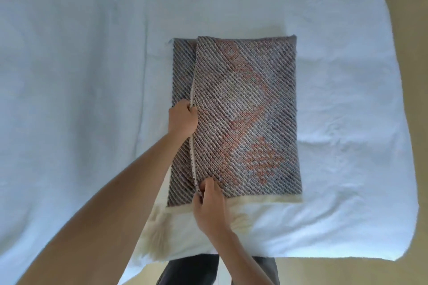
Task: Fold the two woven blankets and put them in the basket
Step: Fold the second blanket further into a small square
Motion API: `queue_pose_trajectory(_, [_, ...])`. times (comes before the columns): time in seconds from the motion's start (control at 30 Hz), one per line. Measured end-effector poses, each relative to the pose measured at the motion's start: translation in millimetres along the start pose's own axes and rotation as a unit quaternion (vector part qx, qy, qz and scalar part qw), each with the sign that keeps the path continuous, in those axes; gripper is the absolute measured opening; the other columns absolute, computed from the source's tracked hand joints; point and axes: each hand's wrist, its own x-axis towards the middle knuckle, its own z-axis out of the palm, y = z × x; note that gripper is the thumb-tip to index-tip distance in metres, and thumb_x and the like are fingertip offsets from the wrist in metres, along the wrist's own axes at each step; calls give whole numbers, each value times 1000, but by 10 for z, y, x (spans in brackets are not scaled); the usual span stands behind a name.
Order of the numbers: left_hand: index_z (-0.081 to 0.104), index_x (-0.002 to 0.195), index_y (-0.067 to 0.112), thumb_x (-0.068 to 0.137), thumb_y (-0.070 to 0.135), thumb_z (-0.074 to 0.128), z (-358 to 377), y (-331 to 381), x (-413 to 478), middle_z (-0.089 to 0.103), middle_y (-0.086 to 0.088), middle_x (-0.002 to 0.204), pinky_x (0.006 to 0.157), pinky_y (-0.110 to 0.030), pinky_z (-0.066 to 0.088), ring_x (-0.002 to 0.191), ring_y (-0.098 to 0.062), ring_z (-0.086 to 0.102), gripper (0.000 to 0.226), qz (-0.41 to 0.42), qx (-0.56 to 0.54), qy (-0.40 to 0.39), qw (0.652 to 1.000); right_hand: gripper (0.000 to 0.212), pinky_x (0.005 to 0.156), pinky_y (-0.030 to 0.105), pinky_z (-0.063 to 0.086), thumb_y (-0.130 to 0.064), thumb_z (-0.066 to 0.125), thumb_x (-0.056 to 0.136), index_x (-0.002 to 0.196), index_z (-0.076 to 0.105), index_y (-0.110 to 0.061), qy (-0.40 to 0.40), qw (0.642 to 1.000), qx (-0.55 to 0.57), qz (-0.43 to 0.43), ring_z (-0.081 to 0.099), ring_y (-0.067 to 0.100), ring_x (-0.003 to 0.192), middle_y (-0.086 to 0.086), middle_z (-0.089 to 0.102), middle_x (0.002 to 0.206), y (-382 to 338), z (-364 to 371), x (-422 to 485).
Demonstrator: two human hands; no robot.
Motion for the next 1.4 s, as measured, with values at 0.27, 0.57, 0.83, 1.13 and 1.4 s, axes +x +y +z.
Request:
queue_pose_trajectory(0.27, [52,92,8,97,14,41,-97,-244,167,50,-3,84,65,-24,32,65,-12,42,13,-7,-1,2,1000,7,60,18,34,-13,45,94,100,42,-15,-9,1000,1,24,42,7,71,-1,48,96,-177,305,129])
queue_pose_trajectory(0.57, [56,103,6,98,16,41,-103,-359,198,51,-5,90,69,-28,38,79,-20,48,19,-25,-24,-11,999,7,60,23,34,-12,45,93,99,43,-14,-3,1000,6,24,46,13,71,1,49,97,-283,419,131])
queue_pose_trajectory(0.83, [49,91,12,90,30,52,-69,-740,-301,49,2,75,52,-24,37,62,-10,45,18,-64,-12,-108,992,27,83,19,48,-6,49,91,117,54,-13,-75,995,55,27,55,9,97,-1,55,112,-112,413,134])
queue_pose_trajectory(1.13, [56,108,18,78,41,65,157,-1519,-1398,65,3,89,60,-21,48,75,-14,62,39,-118,-25,-185,975,22,86,24,46,-7,46,92,110,58,-11,-46,998,-32,-10,54,12,96,0,55,110,251,47,139])
queue_pose_trajectory(1.4, [44,129,16,80,15,51,73,-1772,-1557,47,-4,120,92,-33,40,115,-23,42,49,-40,218,-225,949,30,93,29,42,-10,42,94,122,54,-12,-80,980,-155,-100,48,18,111,3,51,120,213,-65,242])
